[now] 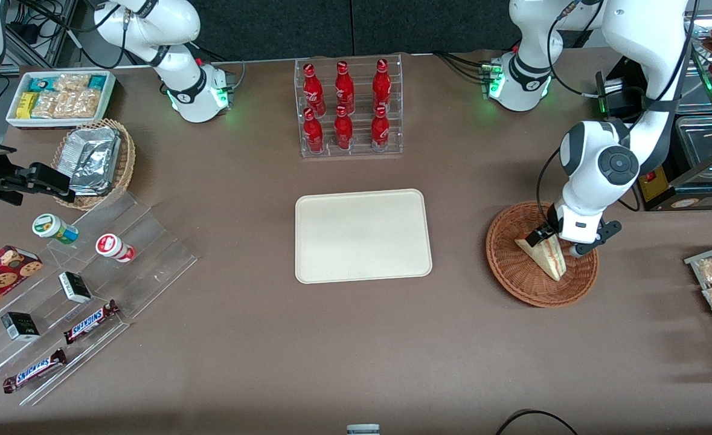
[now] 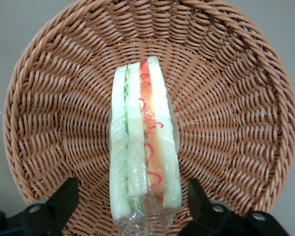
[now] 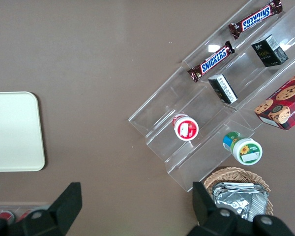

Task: Place sandwich from basket to tray
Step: 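Lower the open left gripper around the sandwich's upright edge, then close the left gripper on the sandwich and lift it, then carry the sandwich with the left gripper over the white tray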

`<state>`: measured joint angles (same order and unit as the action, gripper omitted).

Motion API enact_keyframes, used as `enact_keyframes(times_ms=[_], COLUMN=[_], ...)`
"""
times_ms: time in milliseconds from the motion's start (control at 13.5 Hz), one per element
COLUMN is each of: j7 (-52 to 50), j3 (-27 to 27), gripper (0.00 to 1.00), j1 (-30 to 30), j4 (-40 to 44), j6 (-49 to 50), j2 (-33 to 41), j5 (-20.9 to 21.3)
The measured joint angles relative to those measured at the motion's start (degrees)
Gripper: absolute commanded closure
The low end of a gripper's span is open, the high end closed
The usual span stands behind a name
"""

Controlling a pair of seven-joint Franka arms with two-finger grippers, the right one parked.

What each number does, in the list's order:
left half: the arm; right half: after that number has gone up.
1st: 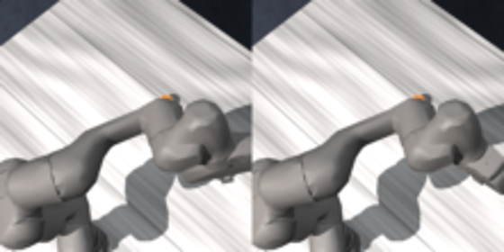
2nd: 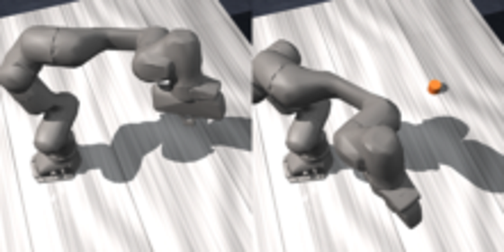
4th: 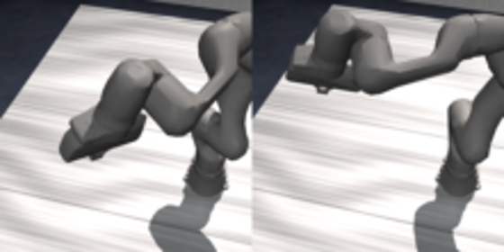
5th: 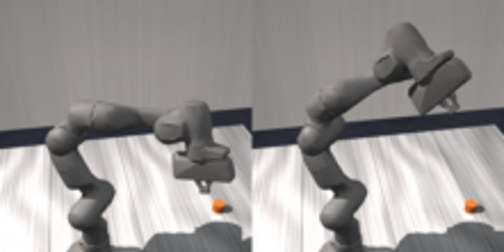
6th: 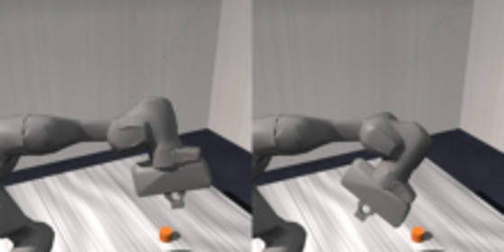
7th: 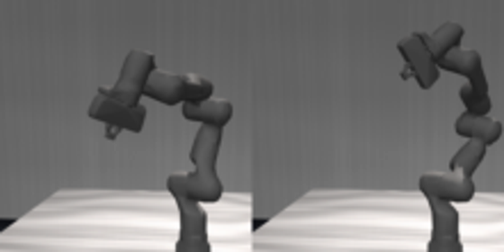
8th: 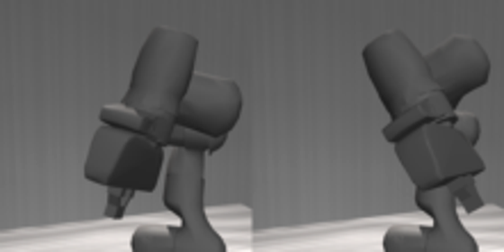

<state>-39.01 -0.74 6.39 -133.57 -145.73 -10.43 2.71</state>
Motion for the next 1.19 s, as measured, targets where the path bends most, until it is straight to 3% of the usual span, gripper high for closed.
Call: enact_keyframes(times_ms=[74, 148, 889, 1185], j7=[0.0, 0.0, 0.1, 0.2], j3=[0.0, 0.0, 0.2, 2.9], gripper=[0.94, 1.00, 1.00, 1.00], j1=[0.0, 0.0, 0.4, 1.5], j4=[0.0, -0.1, 0.2, 5.3], j6=[-0.1, -0.2, -0.6, 10.6], j2=[0.0, 0.0, 0.9, 3.6], j5=[0.0, 0.0, 0.0, 0.1])
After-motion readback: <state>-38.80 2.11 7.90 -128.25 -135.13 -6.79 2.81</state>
